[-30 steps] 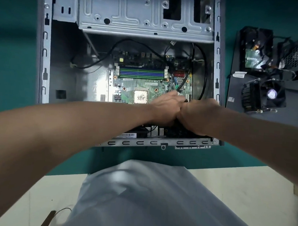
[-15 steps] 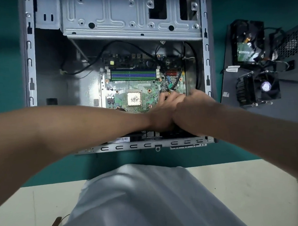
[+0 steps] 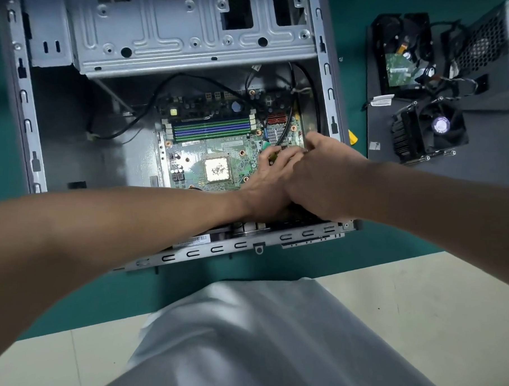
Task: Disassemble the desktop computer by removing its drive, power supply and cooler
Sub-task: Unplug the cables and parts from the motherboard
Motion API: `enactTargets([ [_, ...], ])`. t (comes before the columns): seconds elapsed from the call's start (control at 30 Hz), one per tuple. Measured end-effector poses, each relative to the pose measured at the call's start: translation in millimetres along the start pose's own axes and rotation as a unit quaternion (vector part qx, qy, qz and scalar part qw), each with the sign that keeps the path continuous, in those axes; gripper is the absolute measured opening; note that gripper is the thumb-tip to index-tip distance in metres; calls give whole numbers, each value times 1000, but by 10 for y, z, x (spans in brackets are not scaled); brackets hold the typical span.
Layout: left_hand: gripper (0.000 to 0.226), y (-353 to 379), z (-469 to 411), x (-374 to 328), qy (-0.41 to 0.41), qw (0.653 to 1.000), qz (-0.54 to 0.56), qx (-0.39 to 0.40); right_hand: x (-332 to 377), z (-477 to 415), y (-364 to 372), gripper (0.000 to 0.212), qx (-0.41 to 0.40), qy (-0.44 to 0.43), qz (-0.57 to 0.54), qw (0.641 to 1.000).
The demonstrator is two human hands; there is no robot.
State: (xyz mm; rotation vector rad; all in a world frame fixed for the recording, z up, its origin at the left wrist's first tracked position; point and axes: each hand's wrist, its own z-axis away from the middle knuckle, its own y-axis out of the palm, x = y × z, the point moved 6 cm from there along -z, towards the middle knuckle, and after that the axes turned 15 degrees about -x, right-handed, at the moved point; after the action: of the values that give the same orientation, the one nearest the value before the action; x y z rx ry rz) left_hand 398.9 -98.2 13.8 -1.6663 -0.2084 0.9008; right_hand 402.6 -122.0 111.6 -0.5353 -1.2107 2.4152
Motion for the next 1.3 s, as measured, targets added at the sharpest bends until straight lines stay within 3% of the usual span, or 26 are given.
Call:
enactTargets([
  [0.17,71,-234,29,-30,-42,991,58,-115,-7,23,23,35,15,0,17,1000],
  [0.3,76,-312,67,-46,-50,986,87,-134,-30,51,-25,41,36,1,18,999],
  [0.6,56,-131,37,-32,-8,998,64,-12,-37,63,-50,43,41,5,22,999],
  [0.87,53,-16,51,19,-74,989,99,83,-28,102,-64,44,26,-1,22,999],
  [1.17,58,-65,49,24,-104,982,146,61,-3,103,-11,42,26,1,15,1000],
  [1.3,40,-18,49,26,-74,987,110,91,26,51,24,40,39,-12,11,999],
])
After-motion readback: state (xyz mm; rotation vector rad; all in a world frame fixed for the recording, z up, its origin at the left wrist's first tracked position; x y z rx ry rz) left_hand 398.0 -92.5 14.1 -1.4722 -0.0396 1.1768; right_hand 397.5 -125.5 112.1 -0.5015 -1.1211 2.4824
